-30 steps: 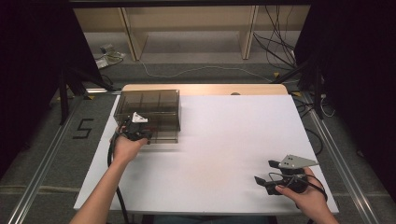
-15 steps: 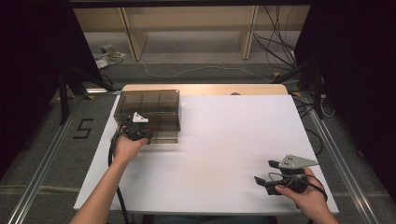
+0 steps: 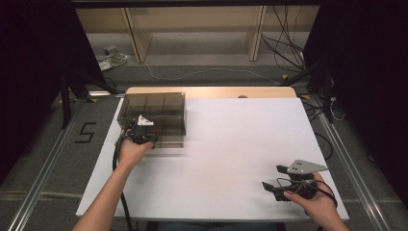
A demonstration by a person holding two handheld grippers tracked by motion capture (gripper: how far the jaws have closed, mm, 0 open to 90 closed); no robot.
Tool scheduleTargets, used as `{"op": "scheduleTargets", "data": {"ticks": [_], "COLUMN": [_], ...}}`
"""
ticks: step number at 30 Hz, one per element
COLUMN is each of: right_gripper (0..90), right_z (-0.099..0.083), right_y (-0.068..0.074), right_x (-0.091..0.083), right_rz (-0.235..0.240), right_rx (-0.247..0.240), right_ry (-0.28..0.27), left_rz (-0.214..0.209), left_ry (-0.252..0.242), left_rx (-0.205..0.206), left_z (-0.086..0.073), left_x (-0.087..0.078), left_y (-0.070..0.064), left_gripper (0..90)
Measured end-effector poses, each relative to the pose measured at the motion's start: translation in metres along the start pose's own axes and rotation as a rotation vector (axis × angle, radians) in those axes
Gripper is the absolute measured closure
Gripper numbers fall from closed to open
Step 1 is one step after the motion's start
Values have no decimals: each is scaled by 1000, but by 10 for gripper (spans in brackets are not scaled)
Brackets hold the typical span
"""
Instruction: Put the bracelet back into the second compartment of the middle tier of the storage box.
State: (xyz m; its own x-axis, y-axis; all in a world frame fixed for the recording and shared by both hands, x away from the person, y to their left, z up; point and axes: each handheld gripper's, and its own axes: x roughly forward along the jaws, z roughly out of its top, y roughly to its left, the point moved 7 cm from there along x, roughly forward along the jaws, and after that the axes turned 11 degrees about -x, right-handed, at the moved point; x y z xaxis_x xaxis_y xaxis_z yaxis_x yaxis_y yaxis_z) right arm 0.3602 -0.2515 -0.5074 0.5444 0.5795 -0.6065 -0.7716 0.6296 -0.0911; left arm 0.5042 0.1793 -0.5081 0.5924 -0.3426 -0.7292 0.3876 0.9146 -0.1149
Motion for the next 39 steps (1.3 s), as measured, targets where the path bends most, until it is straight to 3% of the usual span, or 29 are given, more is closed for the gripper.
{"op": "scheduleTargets", "data": {"ticks": [10,20,30,39], "right_gripper": [163,163,163,163], "right_z": [0,0,0,0], "right_y": [0,0,0,0], "right_x": [0,0,0,0], "right_rz": [1,0,1,1], "right_rx": [-2,-3,-1,3], "right_ry": [1,-1,-1,-1], "left_rz": [7,8,1,30], "left_ry": [2,-31,-60,-91], "left_rx": [8,12,-28,-56], "left_z": [0,3,6,9], "left_x": [-1,-8,-14,-21], "left_y": [0,-2,-2,-3], "left_gripper": [841,739,631,490]}}
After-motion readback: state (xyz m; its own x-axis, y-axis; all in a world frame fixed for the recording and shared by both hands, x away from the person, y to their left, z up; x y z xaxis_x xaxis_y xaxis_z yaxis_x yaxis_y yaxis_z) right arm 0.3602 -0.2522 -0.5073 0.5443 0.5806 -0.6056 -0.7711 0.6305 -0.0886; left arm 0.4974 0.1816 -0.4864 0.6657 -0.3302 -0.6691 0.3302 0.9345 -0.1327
